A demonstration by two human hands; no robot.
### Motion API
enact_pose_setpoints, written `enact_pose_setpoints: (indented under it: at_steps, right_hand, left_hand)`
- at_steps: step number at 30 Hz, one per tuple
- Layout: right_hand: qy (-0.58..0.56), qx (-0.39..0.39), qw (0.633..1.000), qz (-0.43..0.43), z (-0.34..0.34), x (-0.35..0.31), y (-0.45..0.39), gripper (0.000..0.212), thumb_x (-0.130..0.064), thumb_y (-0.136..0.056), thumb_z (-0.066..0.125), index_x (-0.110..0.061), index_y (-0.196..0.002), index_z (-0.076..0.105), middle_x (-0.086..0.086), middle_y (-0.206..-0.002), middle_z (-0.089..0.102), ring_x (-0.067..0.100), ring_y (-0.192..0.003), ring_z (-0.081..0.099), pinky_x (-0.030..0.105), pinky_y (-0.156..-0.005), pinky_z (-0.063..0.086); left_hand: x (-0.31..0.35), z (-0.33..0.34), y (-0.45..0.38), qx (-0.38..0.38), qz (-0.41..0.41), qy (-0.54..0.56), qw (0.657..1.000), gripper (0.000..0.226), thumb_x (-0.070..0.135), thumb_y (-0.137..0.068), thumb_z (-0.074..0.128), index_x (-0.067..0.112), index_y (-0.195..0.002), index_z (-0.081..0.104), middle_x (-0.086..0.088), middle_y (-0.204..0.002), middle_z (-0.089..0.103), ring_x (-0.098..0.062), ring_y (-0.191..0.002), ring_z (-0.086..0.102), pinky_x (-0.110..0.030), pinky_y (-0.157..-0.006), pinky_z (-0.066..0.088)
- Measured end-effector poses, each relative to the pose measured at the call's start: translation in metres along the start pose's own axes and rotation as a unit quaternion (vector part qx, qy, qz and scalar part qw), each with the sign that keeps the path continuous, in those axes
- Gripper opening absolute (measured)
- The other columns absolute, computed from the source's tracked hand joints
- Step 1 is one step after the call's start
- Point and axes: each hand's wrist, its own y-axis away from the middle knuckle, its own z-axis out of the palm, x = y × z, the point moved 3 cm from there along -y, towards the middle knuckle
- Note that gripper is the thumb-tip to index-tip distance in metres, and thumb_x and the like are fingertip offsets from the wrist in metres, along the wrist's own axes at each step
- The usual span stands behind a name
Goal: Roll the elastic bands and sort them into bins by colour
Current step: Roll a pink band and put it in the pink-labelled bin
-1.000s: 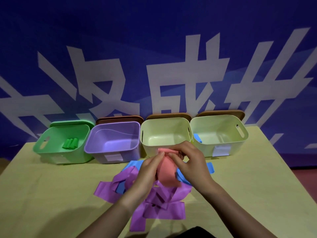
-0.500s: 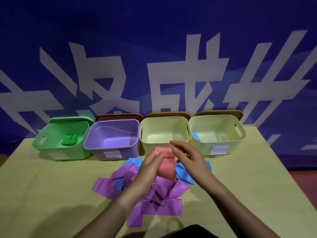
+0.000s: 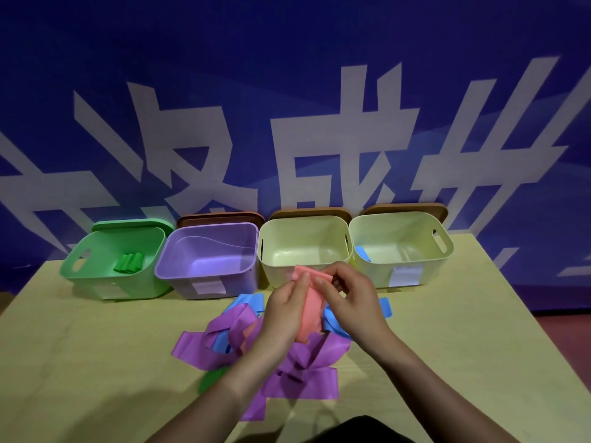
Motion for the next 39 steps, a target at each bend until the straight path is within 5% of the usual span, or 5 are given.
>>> enact_pose_setpoints:
  at_steps: [6,11,18,29,39]
  right_hand:
    - [0.026,0.043,0.999,-0.016,-0.007,0.0,0.0,0.011,-0.033,-0.085,0.058,-0.024,-0.081,0.064,-0.009,-0.072,0.058,0.008,-0.068,0.051,0.013,-0.063,0.038]
    - [0.115,0.009,0.985,-0.13,-0.022,-0.005,-0.002,0.019,-0.024,-0.09,0.056,-0.016,-0.1,0.071,-0.002,-0.081,0.059,0.003,-0.076,0.052,0.015,-0.07,0.042]
    - [0.132,-0.041,0.978,-0.16,-0.026,-0.001,-0.004,0.028,-0.016,-0.091,0.051,-0.009,-0.114,0.068,0.003,-0.096,0.059,0.01,-0.091,0.056,0.02,-0.082,0.045]
    - [-0.16,-0.037,0.975,0.152,-0.014,0.008,0.0,0.012,-0.01,-0.091,0.061,-0.007,-0.101,0.067,0.007,-0.087,0.065,0.01,-0.073,0.059,0.017,-0.068,0.047]
    - [-0.204,-0.017,0.966,0.159,-0.017,0.011,-0.001,0.004,0.004,-0.087,0.061,0.005,-0.084,0.06,-0.004,-0.058,0.054,0.006,-0.054,0.05,0.017,-0.056,0.041]
  left_hand:
    - [0.009,0.009,0.002,-0.019,-0.005,0.062,0.998,0.026,0.034,-0.094,0.053,0.018,-0.088,0.073,-0.009,-0.093,0.073,-0.019,-0.086,0.066,-0.033,-0.076,0.052]
    - [0.011,0.013,0.007,-0.003,-0.043,0.087,0.995,0.027,0.038,-0.095,0.053,0.022,-0.085,0.071,-0.004,-0.085,0.069,-0.006,-0.062,0.066,-0.02,-0.044,0.047]
    - [0.016,0.013,0.002,0.017,-0.045,0.073,0.996,0.027,0.042,-0.093,0.054,0.021,-0.09,0.071,-0.003,-0.092,0.073,-0.018,-0.087,0.068,-0.028,-0.064,0.051]
    - [0.01,0.006,0.001,-0.048,0.016,0.013,0.999,0.018,0.018,-0.097,0.05,0.017,-0.093,0.067,-0.004,-0.079,0.065,-0.012,-0.067,0.058,-0.026,-0.061,0.045]
    - [0.011,0.005,0.001,-0.052,0.074,-0.034,0.995,0.021,0.021,-0.095,0.054,0.016,-0.077,0.064,0.013,-0.055,0.057,0.0,-0.052,0.048,-0.014,-0.05,0.036]
